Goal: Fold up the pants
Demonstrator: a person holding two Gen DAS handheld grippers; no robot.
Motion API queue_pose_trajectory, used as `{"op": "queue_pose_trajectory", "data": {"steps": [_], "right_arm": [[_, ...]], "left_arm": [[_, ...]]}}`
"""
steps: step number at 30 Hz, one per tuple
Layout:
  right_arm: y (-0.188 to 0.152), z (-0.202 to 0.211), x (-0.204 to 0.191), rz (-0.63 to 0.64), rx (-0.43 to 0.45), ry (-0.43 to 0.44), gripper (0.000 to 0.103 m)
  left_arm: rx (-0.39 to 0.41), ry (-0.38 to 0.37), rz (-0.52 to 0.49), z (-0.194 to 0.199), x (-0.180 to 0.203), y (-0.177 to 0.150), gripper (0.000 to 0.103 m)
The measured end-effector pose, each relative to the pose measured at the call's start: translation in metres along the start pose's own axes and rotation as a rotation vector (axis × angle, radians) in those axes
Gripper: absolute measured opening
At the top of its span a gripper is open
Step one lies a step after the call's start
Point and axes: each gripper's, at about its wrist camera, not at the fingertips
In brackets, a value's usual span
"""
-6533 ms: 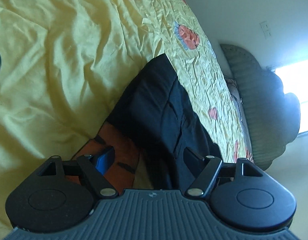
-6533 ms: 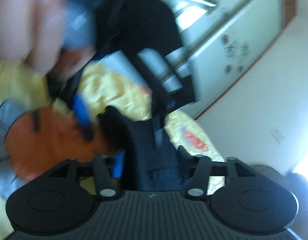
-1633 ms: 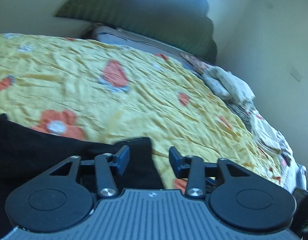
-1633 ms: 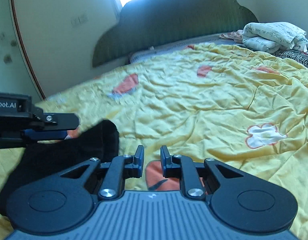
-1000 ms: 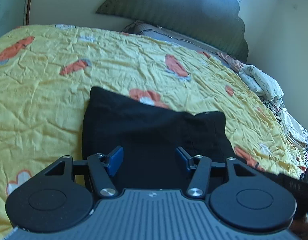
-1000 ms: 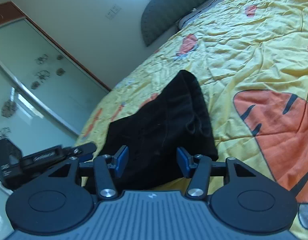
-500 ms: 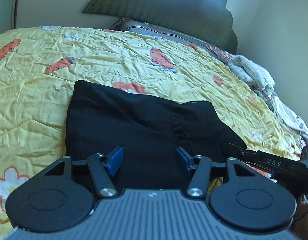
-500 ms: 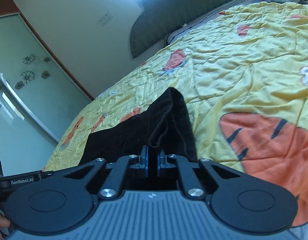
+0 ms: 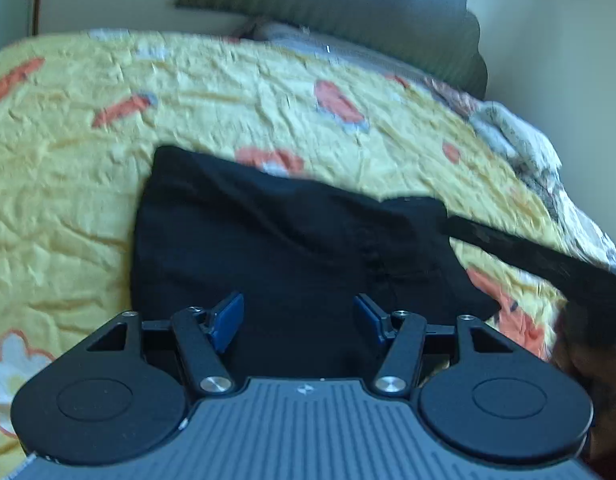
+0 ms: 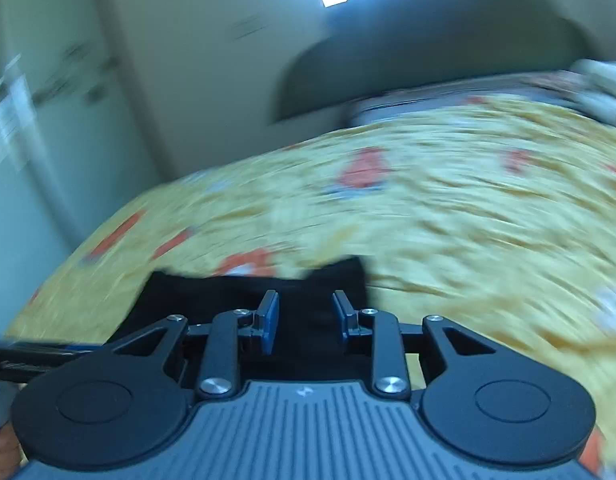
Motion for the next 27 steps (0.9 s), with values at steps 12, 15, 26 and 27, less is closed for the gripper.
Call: {"op": "queue_pose_trajectory", "data": {"steps": [12,15,26,27], "right_arm": [[0.002,-0.025,-0.012,0.069,-0.074,0.014,0.029],[-0.006,-0.026,-0.026,0.107,-0.114,0.03,0.029],[-0.014,-0.012,-0.026,0.08,-0.092,0.028,0.037],[-0.016,-0.013,-0.026,0.089,-0.099,0.022,0.041]], "left_arm": [[0.045,0.043,-0.011,-0.005,0.008,0.013,0.065],[0.025,0.081,-0.037,-0.016,0.012,0.001,0.065],[0.095,0.171,-0.061,-0.007,0.027,0.001,0.081],[0.093,0.187,-0.07,-0.009,0.028,0.0,0.082]]}}
Point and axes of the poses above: each gripper's, at about its wrist camera, not at the fingertips, and z roughly against the way its jaws point, x to its right, y to its top, and after that the axes turned 14 degrees about z, right-handed
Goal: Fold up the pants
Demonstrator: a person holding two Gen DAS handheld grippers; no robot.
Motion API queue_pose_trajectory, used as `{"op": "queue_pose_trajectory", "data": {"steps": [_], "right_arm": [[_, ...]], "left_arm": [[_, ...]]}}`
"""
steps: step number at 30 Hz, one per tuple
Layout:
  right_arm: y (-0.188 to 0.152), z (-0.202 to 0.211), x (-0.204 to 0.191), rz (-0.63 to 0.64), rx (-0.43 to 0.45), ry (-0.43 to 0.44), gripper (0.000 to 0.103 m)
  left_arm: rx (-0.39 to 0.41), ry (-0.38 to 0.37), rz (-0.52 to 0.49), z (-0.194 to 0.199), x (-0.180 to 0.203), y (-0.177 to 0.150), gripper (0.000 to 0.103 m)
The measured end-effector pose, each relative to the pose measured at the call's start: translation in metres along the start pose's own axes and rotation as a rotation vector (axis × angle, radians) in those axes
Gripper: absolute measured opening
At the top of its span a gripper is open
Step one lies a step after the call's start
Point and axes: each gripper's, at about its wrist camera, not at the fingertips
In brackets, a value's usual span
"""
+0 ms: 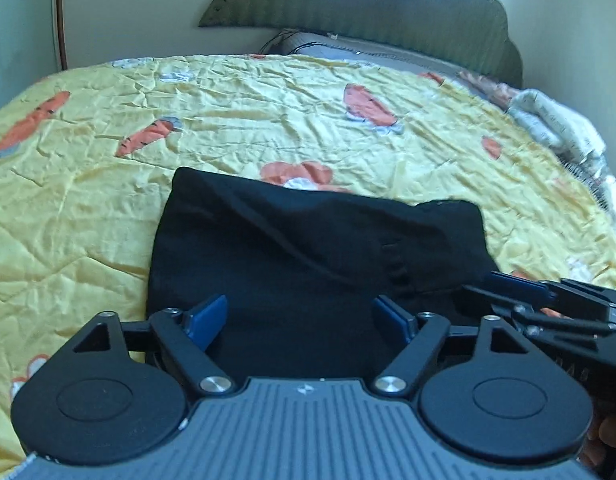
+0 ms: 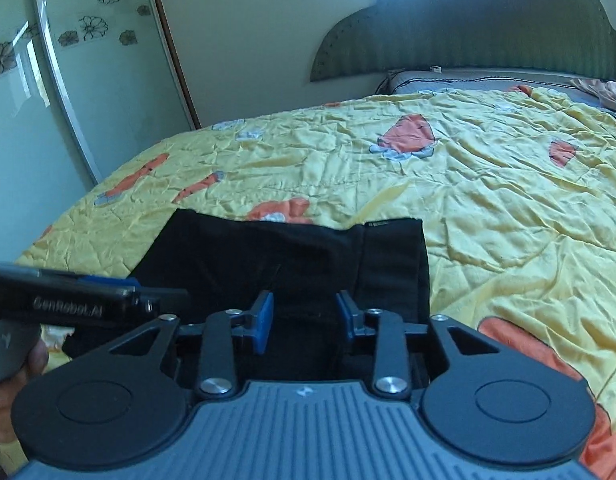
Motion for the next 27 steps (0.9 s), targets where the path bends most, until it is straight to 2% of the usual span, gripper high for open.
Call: {"op": "queue_pose_trajectory", "data": {"steps": [4,13,18,21,23,27], "right_arm": [[-0.009,-0.006,-0.001,0.047,-0.044,-0.043,0.041],[-0.008,0.017,-0.006,0.03,-0.001,-0.047,0.042],[-0.01,0.016,0.017,-0.024,0.0,-0.047,0.055],[-0.011,0.007,0.047,-0.1,-0.018,0.019,0.055],[-0.013,-0.005,0.068,-0.17,-0.038,0.051,0.057],[-0.02,-0.03,0.096,-0.266,-0.086,0.203,0.056]], "left_arm": [[-0.009,0.038,-0.019,-0.005,0.003,-0.004,0.083],[0.007,0.059,-0.033,0.0,0.003,-0.007,0.085],[0.085,0.088,-0.046,0.008,-0.027,0.004,0.093],[0.023,0.048,0.012,0.0,-0.061,0.02,0.093],[-0.037,-0.021,0.055,-0.007,-0.082,0.029,0.093],[-0.187,-0.193,0.151,-0.027,-0.115,0.039,0.092]]}}
Point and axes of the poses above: each gripper's, at about its wrist camera, not at the fingertips, and z roughly against the way its jaws point, x to its right, y to its top, and after that the axes turned 14 degrees about z, right-handed
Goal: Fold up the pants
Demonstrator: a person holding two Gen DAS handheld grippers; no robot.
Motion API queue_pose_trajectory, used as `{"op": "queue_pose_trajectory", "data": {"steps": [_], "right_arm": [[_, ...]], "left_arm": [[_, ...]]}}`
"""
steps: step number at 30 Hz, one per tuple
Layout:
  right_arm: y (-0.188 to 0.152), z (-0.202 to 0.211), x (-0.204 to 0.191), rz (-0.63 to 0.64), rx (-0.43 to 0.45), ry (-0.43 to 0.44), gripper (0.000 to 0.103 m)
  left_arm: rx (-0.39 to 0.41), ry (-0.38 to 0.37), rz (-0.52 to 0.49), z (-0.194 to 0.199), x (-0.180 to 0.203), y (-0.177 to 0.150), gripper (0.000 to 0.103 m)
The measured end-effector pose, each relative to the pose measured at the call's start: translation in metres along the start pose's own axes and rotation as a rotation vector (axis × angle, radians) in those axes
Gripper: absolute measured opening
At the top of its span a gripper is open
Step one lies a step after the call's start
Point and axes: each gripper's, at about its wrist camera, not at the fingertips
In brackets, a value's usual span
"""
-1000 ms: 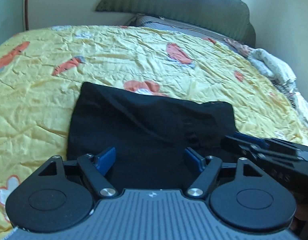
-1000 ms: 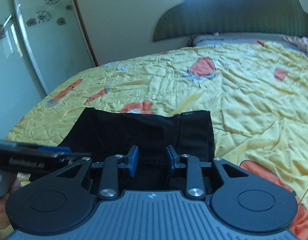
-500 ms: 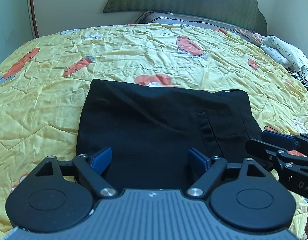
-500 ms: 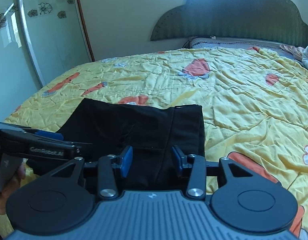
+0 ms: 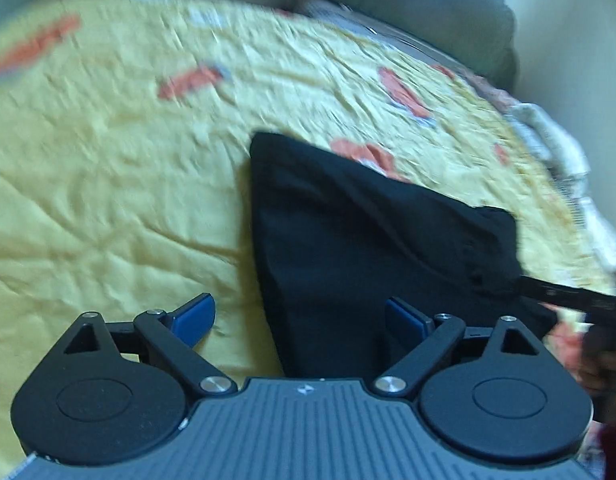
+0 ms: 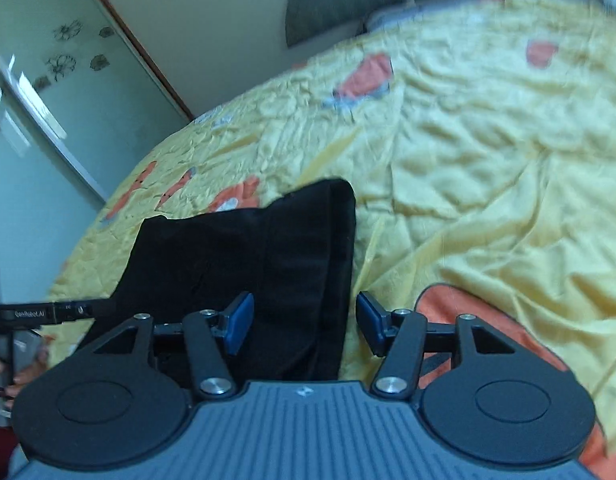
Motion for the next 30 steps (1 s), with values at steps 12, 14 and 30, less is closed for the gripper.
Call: {"op": "queue_pose_trajectory", "data": {"steps": [12,14,30], "right_arm": [[0.019,-0.042,0.041,-0.115,-0.031,0.351,0.052],[0.021,-0.048,0.037,-0.113,-0.032,0.325,0.038],[0.085,-0.038,-0.042,0.107,0.08,0.249,0.026]], "left_arm": [[-0.054,-0.21,0.04,-0.022,-0.002,0.01,0.063],[-0.043,-0.161,0.034,-0.022,-0.002,0.011,0.035],[0.253,-0.022,-0.14,0.048,0.018,0.043,0.018]]}}
Point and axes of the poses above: each gripper's, at about its wrist camera, not at the fingertips, and z roughly against the way its jaws point, x to its right, y to its top, and after that the axes turned 14 degrees about z, right-handed
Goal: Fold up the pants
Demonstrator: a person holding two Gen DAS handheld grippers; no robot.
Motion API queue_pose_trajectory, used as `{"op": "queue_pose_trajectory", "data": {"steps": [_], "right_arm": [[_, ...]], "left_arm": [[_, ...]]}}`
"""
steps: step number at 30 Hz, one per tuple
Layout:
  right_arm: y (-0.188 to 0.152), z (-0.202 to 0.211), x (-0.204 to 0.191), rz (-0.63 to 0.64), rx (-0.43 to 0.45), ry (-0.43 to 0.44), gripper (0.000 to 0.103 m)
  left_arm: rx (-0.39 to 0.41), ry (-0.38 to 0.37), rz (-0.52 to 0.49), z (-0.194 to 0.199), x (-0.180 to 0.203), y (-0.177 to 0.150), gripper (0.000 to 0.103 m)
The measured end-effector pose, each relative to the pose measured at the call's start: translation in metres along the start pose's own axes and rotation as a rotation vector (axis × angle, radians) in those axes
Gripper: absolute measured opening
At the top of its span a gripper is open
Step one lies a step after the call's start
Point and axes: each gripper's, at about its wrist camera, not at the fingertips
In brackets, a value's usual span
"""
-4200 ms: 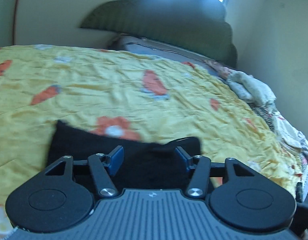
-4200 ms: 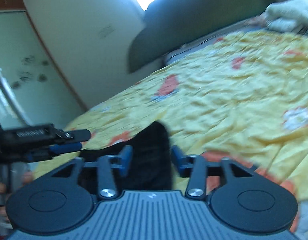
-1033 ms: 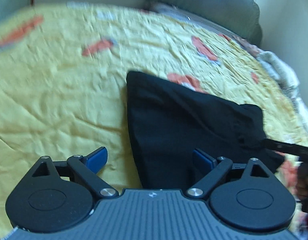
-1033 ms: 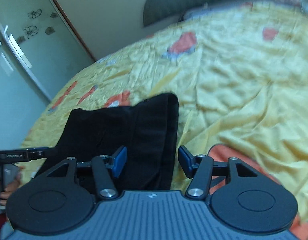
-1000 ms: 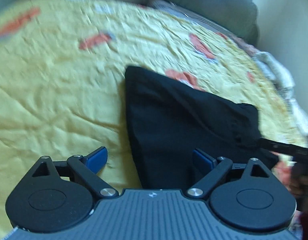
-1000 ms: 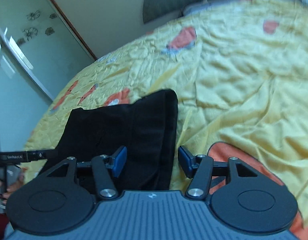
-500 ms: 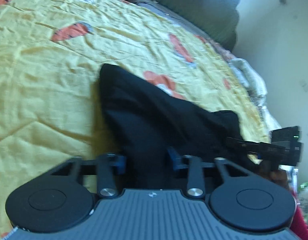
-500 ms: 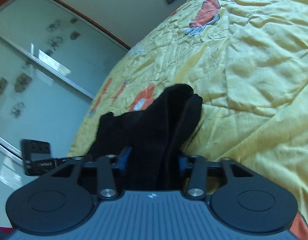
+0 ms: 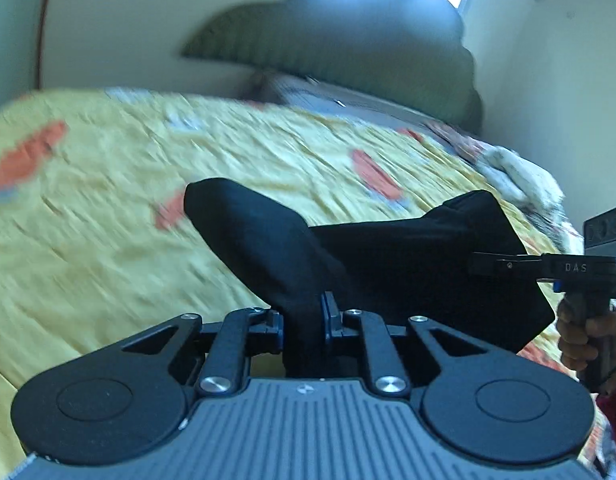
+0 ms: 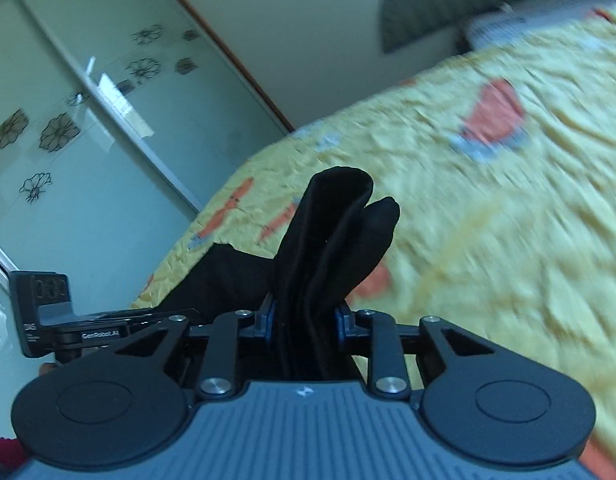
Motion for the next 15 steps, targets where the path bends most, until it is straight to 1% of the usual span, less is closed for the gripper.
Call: {"op": "queue_pose_trajectory", "data": {"steps": [3,6,9,11,12,13,14,15], "right_arm": [[0.024,-0.031,-0.004,0.03,0.02,-0.005,0.026],[0.04,-0.069,0.0,0.036,0.022,-0.021,0.026],[0.044,-0.105,0.014,-0.025,-0.017,-0.029,0.026],[0.042,-0.126,0.017,-0.014,-0.066,-0.073,0.027],[0.04,-0.133,0.019,-0.013,-0.087,-0.101,0.033],[0.038,-0.138,0.023,-0.02,-0.107,-0.131,0.038],[0.034,-0.14,0.026,-0.026,-0.124,-0.143,0.05],[0.033,-0.141,0.029,-0.03,-0.145,-0.153,0.055]], "left_arm": [[0.023,0.049,0.018,-0.008,-0.019,0.03,0.018],[0.005,0.105,0.053,-0.029,-0.041,0.051,0.018],[-0.056,0.159,0.103,-0.055,-0.063,0.053,0.018],[-0.082,0.182,0.128,-0.065,-0.074,0.049,0.018],[-0.092,0.182,0.138,-0.069,-0.078,0.046,0.018],[-0.098,0.174,0.148,-0.071,-0.083,0.045,0.022],[-0.1,0.17,0.165,-0.07,-0.086,0.044,0.043],[-0.09,0.174,0.184,-0.067,-0.089,0.043,0.045]]}}
Point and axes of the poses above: each gripper's, at about its wrist camera, not at the fingertips, and z roughly against the way its jaws point, x to its right, y to its top, and after that the axes turned 14 degrees about z, right-handed
